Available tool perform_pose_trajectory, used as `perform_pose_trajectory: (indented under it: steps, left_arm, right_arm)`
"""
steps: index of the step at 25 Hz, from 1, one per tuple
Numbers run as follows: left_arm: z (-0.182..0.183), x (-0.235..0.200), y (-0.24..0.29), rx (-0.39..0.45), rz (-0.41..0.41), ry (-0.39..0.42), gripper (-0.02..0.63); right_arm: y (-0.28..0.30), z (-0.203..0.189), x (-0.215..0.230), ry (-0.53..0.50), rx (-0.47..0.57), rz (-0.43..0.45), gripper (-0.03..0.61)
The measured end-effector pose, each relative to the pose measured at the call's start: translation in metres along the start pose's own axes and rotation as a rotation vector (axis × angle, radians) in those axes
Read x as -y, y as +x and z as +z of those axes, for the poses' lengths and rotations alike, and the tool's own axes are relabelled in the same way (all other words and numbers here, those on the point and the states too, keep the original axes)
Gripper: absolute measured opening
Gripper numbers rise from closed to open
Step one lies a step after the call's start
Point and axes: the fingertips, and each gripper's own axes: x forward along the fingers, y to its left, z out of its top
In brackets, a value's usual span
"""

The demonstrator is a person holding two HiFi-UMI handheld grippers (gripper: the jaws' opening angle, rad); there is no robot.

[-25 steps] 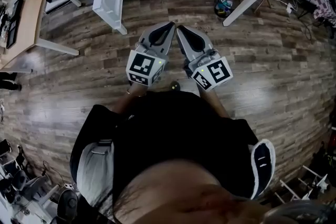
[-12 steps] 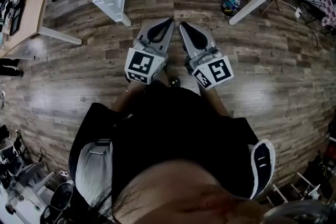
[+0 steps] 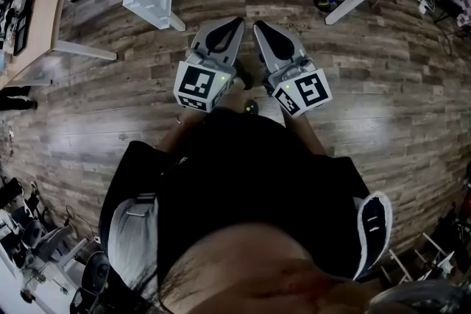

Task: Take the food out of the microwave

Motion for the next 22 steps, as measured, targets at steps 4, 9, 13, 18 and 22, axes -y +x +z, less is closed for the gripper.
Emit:
perform_pose_trajectory:
  steps: [4,9,13,18,22]
  left_arm:
    - [-0.003,-0.011,0.007,0.005,0.008,0.005,0.008]
    - [-0.019,-0.029,0.016,-0.025,0.026,-0.043,0.007]
    - [-0.023,-0.042,0.03,-0.028,0.027,-0.044,0.007]
    - [-0.034,-0.06,0.037,-0.05,0.041,-0.055,0.008]
    - [-0.04,-0.068,0.048,-0.059,0.046,-0.062,0.007]
  right_arm:
    - [0.014,-0.004,0.008,0.003,-0.015,0.012,-0.003]
    - [0.03,-0.019,0.013,0.013,-0.063,0.024,-0.003]
    - [0.041,-0.024,0.029,0.031,-0.07,0.012,-0.003]
    - [0.055,-0.032,0.042,0.045,-0.078,-0.002,-0.003]
    - [0.066,-0.038,0.054,0.051,-0.093,-0.002,-0.003]
